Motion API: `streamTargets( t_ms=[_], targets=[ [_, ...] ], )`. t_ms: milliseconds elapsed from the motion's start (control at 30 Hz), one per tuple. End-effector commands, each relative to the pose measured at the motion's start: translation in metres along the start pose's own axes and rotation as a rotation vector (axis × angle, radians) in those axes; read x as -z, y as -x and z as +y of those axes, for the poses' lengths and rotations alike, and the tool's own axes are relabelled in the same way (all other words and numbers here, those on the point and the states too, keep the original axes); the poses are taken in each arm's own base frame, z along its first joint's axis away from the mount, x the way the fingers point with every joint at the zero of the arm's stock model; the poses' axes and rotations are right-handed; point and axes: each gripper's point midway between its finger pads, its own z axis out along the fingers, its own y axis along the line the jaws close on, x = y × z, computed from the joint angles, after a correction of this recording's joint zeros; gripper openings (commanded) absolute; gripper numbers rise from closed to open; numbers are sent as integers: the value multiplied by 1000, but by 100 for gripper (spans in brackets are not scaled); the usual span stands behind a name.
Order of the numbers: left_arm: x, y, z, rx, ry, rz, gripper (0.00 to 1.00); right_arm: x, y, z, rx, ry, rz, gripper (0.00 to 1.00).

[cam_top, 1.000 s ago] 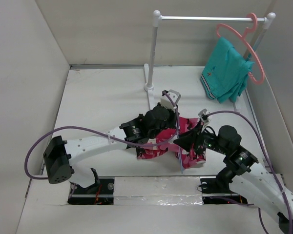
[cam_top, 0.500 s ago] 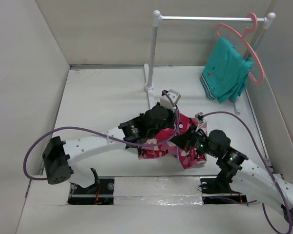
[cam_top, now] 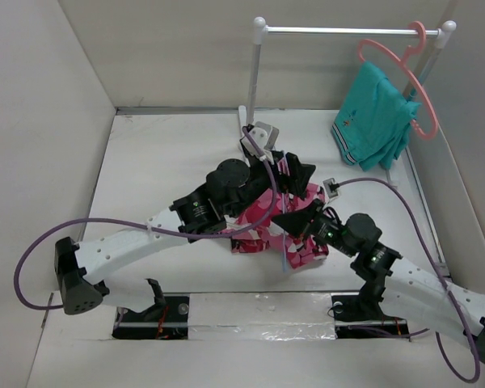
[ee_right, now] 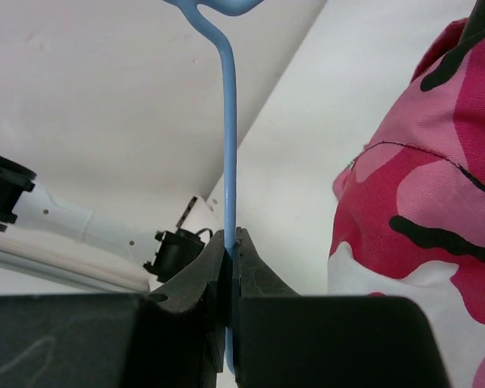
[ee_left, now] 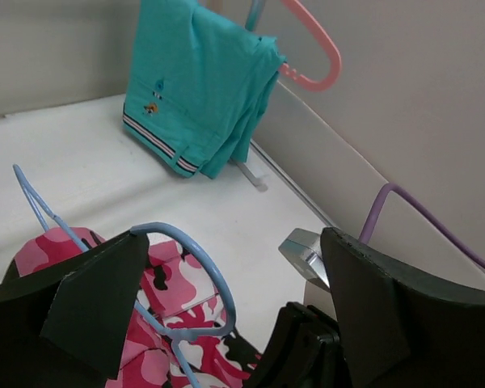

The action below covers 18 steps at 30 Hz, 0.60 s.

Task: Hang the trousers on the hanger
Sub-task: Place the hanger at the clothesline.

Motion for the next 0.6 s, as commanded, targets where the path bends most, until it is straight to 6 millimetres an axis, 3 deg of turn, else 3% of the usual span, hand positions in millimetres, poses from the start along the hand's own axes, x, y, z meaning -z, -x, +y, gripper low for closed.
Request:
streamTargets(
  t_ms=[0,67,233,400,467,500,567],
  targets=[
    [27,99,-12,48,-28,-262,90,-11,45,44,32,134,-148,0],
    [42,116,-7,58,-11,-314,99,-15,45,43,30,141,-143,0],
    [65,132,23,47,79,-373,99,-21,55,41,22,168,-173,0],
    [58,106,55,21,169,-301,99,-17,78,51,39,198,-232,0],
    [68,103,68,42,216,-329,99,-17,83,50,47,183,-235,0],
    [69,83,78,39,236,-307,99,-15,88,51,48,187,-246,0],
    [83,86,84,79,234,-354,95,-13,103,45,69,167,-270,0]
  ],
)
